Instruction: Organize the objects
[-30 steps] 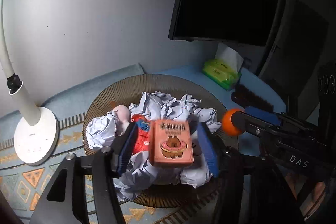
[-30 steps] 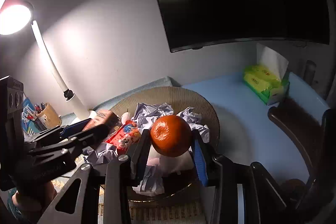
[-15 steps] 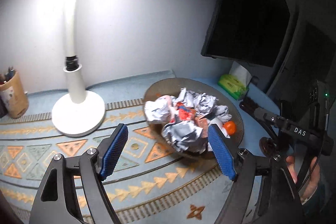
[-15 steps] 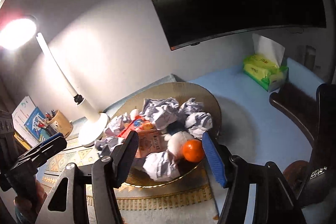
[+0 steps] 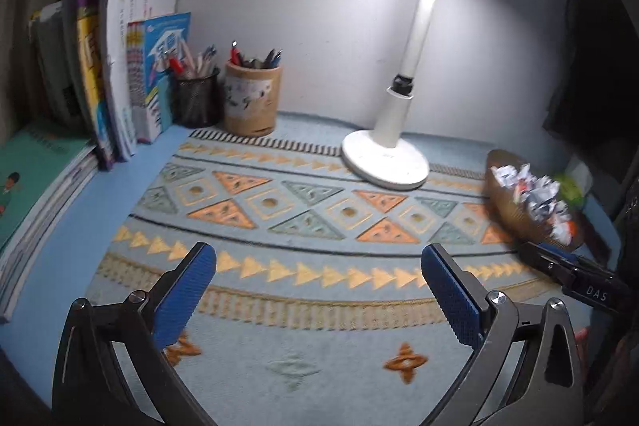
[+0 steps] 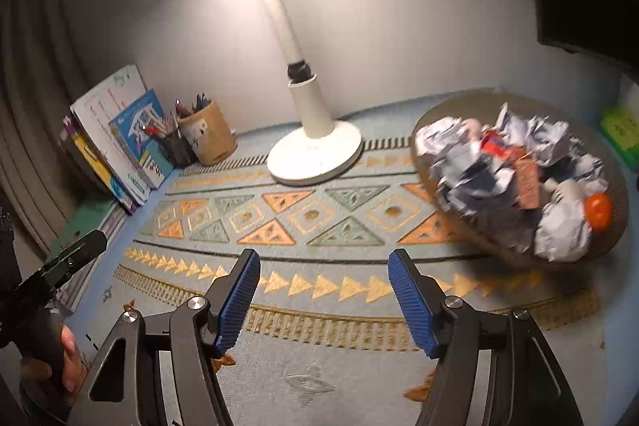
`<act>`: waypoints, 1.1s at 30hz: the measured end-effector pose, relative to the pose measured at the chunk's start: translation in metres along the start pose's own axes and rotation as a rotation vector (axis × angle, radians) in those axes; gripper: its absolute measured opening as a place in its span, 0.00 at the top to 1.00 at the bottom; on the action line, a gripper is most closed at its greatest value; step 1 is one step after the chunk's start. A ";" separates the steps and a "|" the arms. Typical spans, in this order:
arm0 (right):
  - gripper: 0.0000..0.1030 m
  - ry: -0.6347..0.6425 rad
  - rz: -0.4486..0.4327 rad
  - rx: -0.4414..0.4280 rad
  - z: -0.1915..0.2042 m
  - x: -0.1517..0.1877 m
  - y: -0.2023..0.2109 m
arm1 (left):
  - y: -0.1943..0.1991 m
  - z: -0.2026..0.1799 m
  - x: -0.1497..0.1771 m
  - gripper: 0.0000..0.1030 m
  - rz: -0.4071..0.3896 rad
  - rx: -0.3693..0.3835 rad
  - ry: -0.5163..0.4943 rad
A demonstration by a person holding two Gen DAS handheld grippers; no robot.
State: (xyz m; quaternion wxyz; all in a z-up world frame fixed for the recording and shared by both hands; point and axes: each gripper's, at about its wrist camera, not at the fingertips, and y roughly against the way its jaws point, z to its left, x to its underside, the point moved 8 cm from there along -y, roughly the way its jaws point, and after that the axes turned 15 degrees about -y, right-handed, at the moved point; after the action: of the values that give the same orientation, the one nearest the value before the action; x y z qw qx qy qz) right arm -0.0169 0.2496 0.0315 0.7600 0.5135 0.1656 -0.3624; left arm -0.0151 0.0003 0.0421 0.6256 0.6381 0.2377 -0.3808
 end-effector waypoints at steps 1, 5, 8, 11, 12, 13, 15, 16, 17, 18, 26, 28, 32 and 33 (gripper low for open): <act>0.37 0.002 0.005 0.025 0.001 0.008 -0.012 | -0.007 0.002 0.010 0.01 0.024 -0.012 -0.019; 0.37 0.034 0.053 0.100 0.001 0.034 -0.051 | -0.034 0.001 0.039 0.01 0.080 -0.037 -0.080; 0.37 0.049 0.050 0.159 -0.004 0.043 -0.063 | -0.049 -0.008 0.048 0.01 0.092 -0.055 -0.135; 0.37 0.062 0.050 0.176 -0.004 0.043 -0.064 | -0.064 -0.017 0.055 0.01 0.153 -0.009 -0.168; 0.36 0.067 0.050 0.177 -0.003 0.044 -0.064 | -0.067 -0.017 0.057 0.01 0.174 0.000 -0.168; 0.34 0.069 0.056 0.183 -0.003 0.045 -0.066 | -0.070 -0.017 0.059 0.01 0.193 0.004 -0.161; 0.28 0.066 0.072 0.194 -0.004 0.047 -0.069 | -0.077 -0.014 0.065 0.01 0.242 0.012 -0.139; 0.25 0.060 0.074 0.198 -0.005 0.046 -0.070 | -0.081 -0.013 0.068 0.01 0.267 0.015 -0.126; 0.25 0.053 0.072 0.200 -0.006 0.046 -0.069 | -0.083 -0.011 0.070 0.01 0.287 0.011 -0.113; 0.24 0.047 0.068 0.198 -0.007 0.045 -0.069 | -0.084 -0.009 0.071 0.01 0.291 -0.007 -0.104; 0.19 0.021 0.109 0.230 -0.013 0.043 -0.078 | -0.100 -0.030 0.053 0.00 0.308 -0.071 -0.165; 0.05 0.033 0.139 0.218 -0.011 0.044 -0.083 | -0.102 -0.030 0.052 0.00 0.304 -0.073 -0.142; 0.00 0.061 0.157 0.232 -0.008 0.047 -0.088 | -0.102 -0.022 0.055 0.00 0.311 -0.035 -0.077; 0.00 0.065 0.156 0.239 -0.007 0.048 -0.089 | -0.102 -0.022 0.055 0.00 0.310 -0.035 -0.077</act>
State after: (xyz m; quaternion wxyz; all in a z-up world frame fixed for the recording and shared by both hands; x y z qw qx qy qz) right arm -0.0469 0.2193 -0.0602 0.7136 0.6232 0.1054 -0.3023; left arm -0.0575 0.0233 -0.0653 0.6967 0.6410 0.1186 -0.2995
